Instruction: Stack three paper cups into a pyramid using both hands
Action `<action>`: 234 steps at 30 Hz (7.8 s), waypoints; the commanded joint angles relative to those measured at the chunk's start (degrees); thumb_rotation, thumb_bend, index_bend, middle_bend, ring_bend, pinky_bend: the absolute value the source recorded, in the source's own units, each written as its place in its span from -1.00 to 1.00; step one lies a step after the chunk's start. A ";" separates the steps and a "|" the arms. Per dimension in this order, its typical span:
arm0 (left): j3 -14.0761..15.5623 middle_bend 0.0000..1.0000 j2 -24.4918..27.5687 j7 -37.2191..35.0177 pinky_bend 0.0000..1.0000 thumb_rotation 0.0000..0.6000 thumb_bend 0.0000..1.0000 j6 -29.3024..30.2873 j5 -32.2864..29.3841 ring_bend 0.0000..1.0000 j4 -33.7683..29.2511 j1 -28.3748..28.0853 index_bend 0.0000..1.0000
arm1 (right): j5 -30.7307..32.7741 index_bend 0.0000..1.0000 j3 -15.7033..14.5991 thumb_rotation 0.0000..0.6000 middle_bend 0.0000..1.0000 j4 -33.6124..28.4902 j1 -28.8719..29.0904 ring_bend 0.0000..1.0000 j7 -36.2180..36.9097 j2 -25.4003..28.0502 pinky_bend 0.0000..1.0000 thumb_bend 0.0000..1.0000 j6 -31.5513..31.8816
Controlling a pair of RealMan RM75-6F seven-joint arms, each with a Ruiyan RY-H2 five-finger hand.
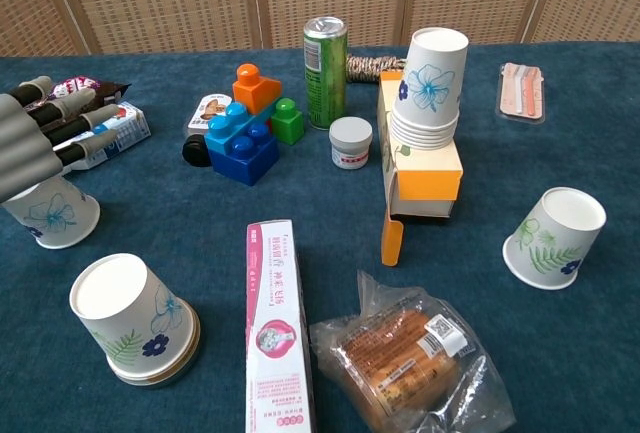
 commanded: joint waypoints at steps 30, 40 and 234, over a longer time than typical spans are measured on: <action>1.29 -1.00 10.71 -48.16 -0.40 1.00 -0.50 -1.94 -3.69 -0.86 -7.40 2.46 -0.98 | -0.28 -1.00 -0.44 1.00 -1.00 -0.24 0.06 -1.00 -1.97 -0.75 -1.00 -0.91 0.00; 0.18 -0.70 7.20 -48.43 -0.09 1.00 -0.50 -1.82 -4.56 -0.52 -5.83 2.08 -0.71 | -0.34 -1.00 -0.45 1.00 -1.00 -0.10 0.07 -1.00 -1.57 -0.69 -1.00 -0.91 -0.07; 8.98 -0.26 12.45 -62.65 -0.10 1.00 -0.31 -8.19 14.32 -0.31 -23.11 -4.70 -0.39 | 0.03 -1.00 -0.82 1.00 -1.00 0.02 0.44 -1.00 -2.06 -1.20 -1.00 -0.91 -1.02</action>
